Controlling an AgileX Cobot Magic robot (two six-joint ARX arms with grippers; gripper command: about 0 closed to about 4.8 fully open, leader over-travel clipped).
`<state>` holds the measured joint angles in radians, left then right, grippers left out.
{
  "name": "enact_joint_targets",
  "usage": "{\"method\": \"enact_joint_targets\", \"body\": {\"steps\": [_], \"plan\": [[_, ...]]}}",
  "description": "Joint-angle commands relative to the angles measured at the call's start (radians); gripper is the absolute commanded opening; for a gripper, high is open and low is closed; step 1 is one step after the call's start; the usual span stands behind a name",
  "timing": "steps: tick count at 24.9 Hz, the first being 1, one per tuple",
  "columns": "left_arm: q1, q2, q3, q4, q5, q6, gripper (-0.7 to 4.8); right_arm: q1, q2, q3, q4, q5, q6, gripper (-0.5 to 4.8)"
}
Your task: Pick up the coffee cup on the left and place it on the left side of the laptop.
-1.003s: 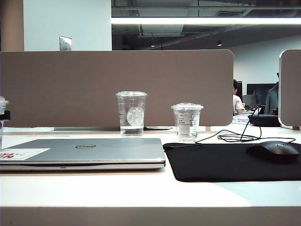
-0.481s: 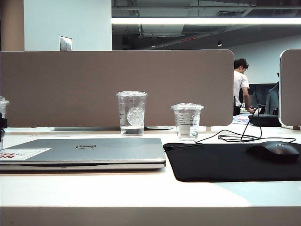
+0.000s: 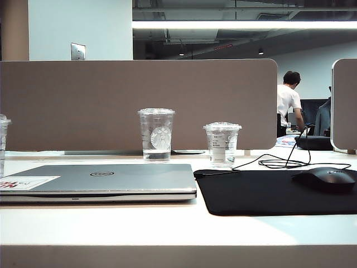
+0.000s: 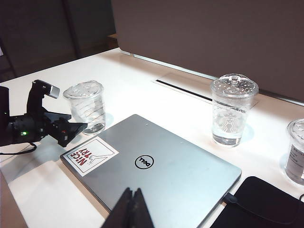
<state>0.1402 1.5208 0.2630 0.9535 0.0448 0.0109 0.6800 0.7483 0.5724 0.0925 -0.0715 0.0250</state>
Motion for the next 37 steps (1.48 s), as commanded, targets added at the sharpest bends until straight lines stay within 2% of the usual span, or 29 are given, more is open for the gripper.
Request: {"method": "enact_joint_targets", "body": {"steps": [1, 2, 3, 4, 6, 11, 12, 14, 15, 18, 21, 28, 34, 37], "plan": [[0.002, -0.129, 0.002, -0.196, -0.007, 0.043, 3.66, 0.000, -0.004, 0.006, 0.040, -0.001, -0.003, -0.04], [0.002, -0.174, 0.002, -0.252, -0.007, 0.043, 3.57, 0.000, -0.003, 0.006, 0.039, -0.001, -0.003, -0.04], [0.002, -0.204, 0.002, -0.291, -0.007, 0.043, 3.24, 0.000, -0.003, 0.006, 0.039, -0.001, -0.003, -0.04], [0.002, -0.259, 0.002, -0.358, -0.007, 0.043, 2.41, 0.000, -0.003, 0.006, 0.038, -0.001, -0.003, -0.04], [0.002, -0.340, 0.002, -0.453, -0.006, 0.043, 1.82, 0.000, -0.003, 0.006, 0.038, -0.001, -0.003, -0.04], [0.002, -0.536, 0.002, -0.659, 0.002, 0.042, 1.82, 0.000, -0.003, 0.006, 0.038, -0.001, -0.003, -0.04], [0.002, -0.583, 0.002, -0.717, 0.002, 0.042, 1.58, 0.000, -0.003, 0.006, 0.038, -0.001, -0.003, -0.04], [0.002, -0.654, 0.002, -0.804, 0.006, 0.042, 0.23, 0.000, -0.003, 0.006, 0.038, -0.001, -0.003, -0.04], [0.002, -0.686, 0.002, -0.839, 0.018, 0.042, -0.03, 0.000, -0.003, 0.006, 0.038, -0.001, -0.003, -0.04], [0.002, -0.821, 0.002, -0.904, 0.142, 0.030, -0.06, 0.000, -0.003, 0.006, 0.038, -0.001, -0.003, -0.04], [0.002, -0.908, 0.002, -0.901, 0.153, 0.010, -0.06, 0.000, -0.003, 0.006, 0.038, -0.001, -0.003, -0.04], [-0.020, -1.124, 0.002, -0.934, 0.035, -0.003, -0.06, 0.000, -0.003, 0.006, 0.037, 0.000, -0.003, -0.04], [-0.101, -1.273, -0.011, -0.963, -0.019, 0.000, -0.06, 0.000, -0.003, 0.006, 0.035, 0.002, -0.003, -0.04], [-0.176, -1.341, -0.064, -0.959, -0.048, -0.001, -0.06, 0.000, -0.003, 0.006, 0.032, 0.002, -0.003, -0.04]]}}
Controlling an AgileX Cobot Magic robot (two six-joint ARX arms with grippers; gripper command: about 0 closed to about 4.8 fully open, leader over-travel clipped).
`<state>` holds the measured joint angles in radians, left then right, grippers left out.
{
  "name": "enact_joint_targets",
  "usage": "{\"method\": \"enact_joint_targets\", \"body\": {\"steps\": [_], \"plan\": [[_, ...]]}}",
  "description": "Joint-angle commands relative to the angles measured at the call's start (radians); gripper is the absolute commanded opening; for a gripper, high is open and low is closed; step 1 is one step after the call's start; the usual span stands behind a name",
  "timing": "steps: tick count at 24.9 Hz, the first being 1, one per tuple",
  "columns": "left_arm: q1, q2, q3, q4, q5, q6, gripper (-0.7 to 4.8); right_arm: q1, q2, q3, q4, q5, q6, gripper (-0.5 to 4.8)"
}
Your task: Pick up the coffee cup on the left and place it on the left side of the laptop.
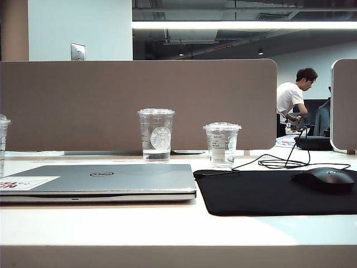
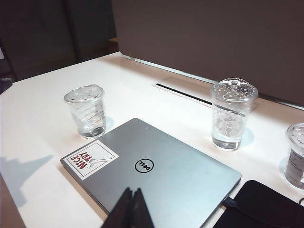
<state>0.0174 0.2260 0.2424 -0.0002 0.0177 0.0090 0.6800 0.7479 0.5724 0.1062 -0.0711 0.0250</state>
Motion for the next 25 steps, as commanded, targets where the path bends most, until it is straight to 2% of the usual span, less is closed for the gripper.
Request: {"method": "enact_joint_targets", "body": {"steps": [1, 14, 19, 25], "plan": [[-0.064, -0.059, -0.055, -0.005, -0.021, 0.001, -0.06, 0.000, -0.003, 0.006, 0.018, 0.002, -0.003, -0.04], [-0.056, -0.205, -0.232, 0.093, -0.022, -0.010, -0.06, 0.000, -0.003, 0.006, 0.018, 0.002, -0.003, -0.04], [-0.005, -0.223, -0.236, 0.077, -0.017, -0.023, -0.06, 0.000, -0.003, 0.006, 0.016, 0.001, -0.003, -0.04], [0.000, -0.223, -0.236, 0.076, -0.016, -0.024, -0.05, 0.000, -0.003, 0.006, 0.017, 0.002, -0.003, -0.04]]}}
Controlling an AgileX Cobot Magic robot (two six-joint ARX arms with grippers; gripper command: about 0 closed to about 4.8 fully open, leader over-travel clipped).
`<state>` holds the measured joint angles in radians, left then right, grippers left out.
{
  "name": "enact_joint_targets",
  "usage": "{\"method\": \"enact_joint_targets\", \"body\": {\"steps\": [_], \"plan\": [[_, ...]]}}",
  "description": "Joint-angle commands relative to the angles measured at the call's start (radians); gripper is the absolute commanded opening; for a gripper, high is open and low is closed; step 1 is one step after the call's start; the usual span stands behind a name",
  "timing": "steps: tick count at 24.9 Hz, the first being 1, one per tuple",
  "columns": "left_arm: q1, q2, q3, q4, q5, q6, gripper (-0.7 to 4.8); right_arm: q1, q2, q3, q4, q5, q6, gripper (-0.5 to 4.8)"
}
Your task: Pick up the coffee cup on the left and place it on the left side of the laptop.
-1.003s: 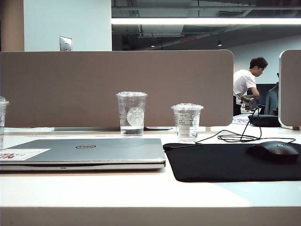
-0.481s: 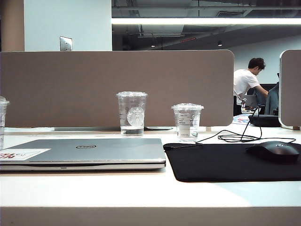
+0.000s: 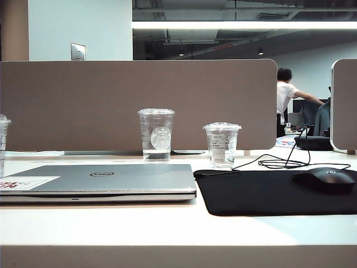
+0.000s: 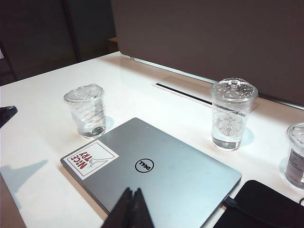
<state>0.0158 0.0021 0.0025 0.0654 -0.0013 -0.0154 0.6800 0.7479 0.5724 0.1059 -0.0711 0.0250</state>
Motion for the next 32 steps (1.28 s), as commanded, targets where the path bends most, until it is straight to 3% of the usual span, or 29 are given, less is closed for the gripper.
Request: {"method": "enact_joint_targets", "body": {"steps": [1, 23, 25, 32], "plan": [[0.002, 0.001, 0.004, 0.010, 0.001, 0.000, -0.05, 0.000, -0.003, 0.006, 0.018, 0.001, -0.003, -0.04], [0.002, 0.001, 0.004, -0.005, 0.002, 0.000, -0.05, -0.011, -0.019, 0.000, 0.019, 0.018, -0.003, -0.04], [0.002, 0.001, 0.004, -0.005, 0.002, 0.000, -0.05, -0.032, -0.031, -0.002, 0.016, 0.017, -0.003, -0.04], [0.002, 0.001, 0.004, -0.005, 0.002, 0.000, -0.05, -0.238, -0.198, -0.122, 0.033, 0.018, -0.003, -0.04]]}}
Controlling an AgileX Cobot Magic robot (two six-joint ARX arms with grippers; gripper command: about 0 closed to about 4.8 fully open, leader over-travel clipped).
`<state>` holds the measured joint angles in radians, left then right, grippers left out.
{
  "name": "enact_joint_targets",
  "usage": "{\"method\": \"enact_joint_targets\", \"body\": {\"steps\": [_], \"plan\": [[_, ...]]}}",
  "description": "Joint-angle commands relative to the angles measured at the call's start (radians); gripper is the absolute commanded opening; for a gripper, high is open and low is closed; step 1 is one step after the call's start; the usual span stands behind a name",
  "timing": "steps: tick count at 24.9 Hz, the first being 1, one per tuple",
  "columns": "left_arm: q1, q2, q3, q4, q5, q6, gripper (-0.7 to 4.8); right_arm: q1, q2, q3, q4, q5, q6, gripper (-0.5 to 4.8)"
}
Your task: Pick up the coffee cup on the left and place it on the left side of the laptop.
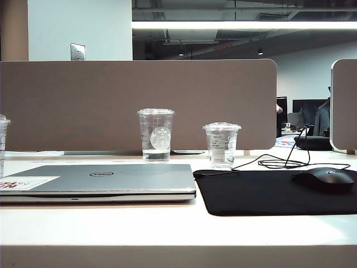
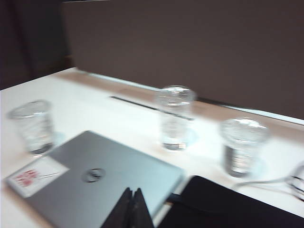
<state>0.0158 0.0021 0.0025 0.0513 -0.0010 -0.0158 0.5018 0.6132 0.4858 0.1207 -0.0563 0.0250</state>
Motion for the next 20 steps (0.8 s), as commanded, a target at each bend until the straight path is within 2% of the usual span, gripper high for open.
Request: {"method": "enact_joint_targets", "body": {"steps": [1, 8, 20], "plan": [[0.002, 0.001, 0.004, 0.009, 0.002, 0.001, -0.05, -0.085, -0.086, -0.051, 0.018, 0.003, -0.003, -0.04], [0.002, 0.001, 0.004, 0.009, 0.002, 0.001, -0.05, -0.319, -0.283, -0.220, 0.018, 0.065, -0.003, -0.04], [0.002, 0.001, 0.004, 0.009, 0.002, 0.001, -0.05, -0.495, -0.559, -0.402, 0.014, 0.065, -0.003, -0.04]]}}
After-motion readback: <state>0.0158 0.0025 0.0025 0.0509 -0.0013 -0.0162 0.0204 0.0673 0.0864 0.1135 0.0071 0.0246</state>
